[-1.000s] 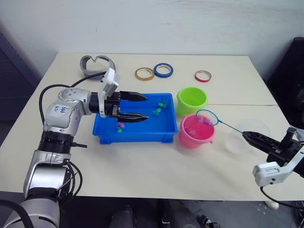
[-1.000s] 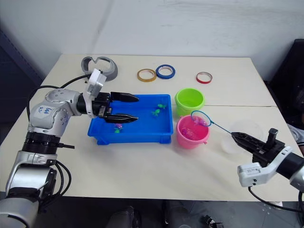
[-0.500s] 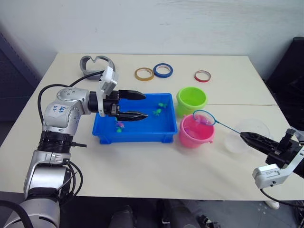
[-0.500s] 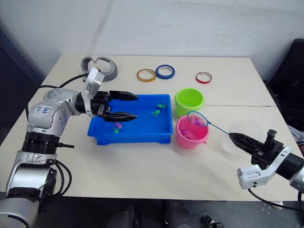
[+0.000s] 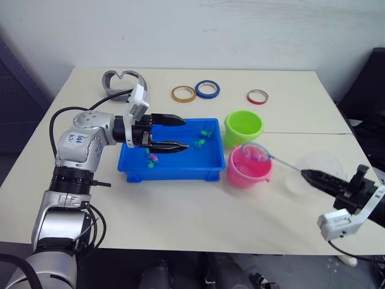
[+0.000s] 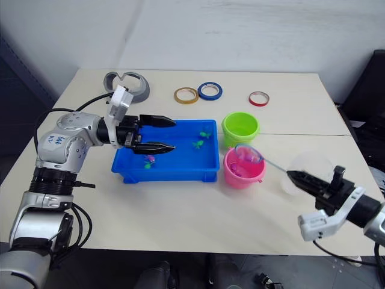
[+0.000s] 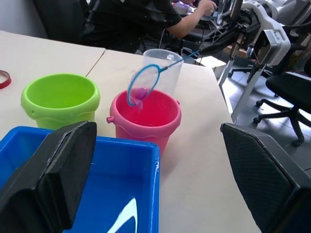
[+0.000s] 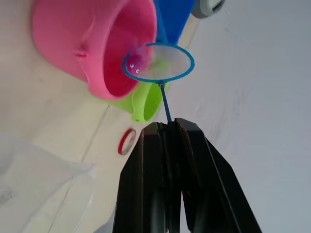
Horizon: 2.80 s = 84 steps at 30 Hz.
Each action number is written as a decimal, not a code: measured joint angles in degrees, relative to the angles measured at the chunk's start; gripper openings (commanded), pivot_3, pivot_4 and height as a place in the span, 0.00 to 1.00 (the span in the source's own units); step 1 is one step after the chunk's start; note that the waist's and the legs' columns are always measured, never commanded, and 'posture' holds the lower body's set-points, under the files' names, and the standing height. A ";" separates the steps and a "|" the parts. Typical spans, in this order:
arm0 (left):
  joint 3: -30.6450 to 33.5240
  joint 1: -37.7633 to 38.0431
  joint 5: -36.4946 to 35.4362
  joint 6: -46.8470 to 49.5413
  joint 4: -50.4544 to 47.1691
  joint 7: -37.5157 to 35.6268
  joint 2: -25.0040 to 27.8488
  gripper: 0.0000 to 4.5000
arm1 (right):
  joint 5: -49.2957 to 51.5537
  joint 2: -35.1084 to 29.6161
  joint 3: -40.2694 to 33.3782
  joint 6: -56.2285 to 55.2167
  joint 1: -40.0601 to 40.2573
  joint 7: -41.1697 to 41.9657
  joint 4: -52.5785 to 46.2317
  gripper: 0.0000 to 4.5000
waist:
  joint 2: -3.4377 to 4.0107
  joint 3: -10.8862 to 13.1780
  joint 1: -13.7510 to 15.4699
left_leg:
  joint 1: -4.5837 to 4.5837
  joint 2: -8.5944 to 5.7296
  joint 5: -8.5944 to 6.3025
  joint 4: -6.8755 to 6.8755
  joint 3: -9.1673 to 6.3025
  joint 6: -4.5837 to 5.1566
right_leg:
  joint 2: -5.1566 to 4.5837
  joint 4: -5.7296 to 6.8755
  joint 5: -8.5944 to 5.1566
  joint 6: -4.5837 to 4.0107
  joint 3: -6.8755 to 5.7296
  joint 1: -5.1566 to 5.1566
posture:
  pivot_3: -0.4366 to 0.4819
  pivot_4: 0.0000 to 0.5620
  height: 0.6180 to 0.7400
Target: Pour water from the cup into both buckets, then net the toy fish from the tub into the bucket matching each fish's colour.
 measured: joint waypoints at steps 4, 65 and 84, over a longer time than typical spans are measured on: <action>0.00 0.00 0.02 -0.53 -0.01 0.05 -0.21 0.99 | -0.35 0.16 0.19 1.77 -2.63 -0.56 0.31 0.00 | 0.00 0.00 -0.37 | 0.04 -0.02 0.00 0.05 0.09 0.01 | -0.01 0.06 0.01 0.02 0.09 0.01 | 0.48 0.27 1.00; 19.56 36.22 -0.56 5.80 -19.91 11.00 16.73 0.99 | 65.21 13.51 46.47 89.56 -52.84 18.05 -2.64 0.00 | 0.00 -0.01 -1.41 | -0.03 0.02 -0.03 0.08 -0.35 0.05 | -0.13 0.12 -0.01 -0.03 -0.14 -0.09 | 0.48 0.27 1.00; 34.85 46.67 -6.73 13.56 -29.00 18.03 18.74 0.99 | 38.84 30.99 59.10 69.64 -62.55 23.31 25.18 0.00 | -0.06 -0.04 -3.05 | -0.11 0.00 -0.08 0.05 -0.39 0.14 | -0.18 -0.02 0.00 -0.03 -0.22 -0.09 | 0.48 0.27 1.00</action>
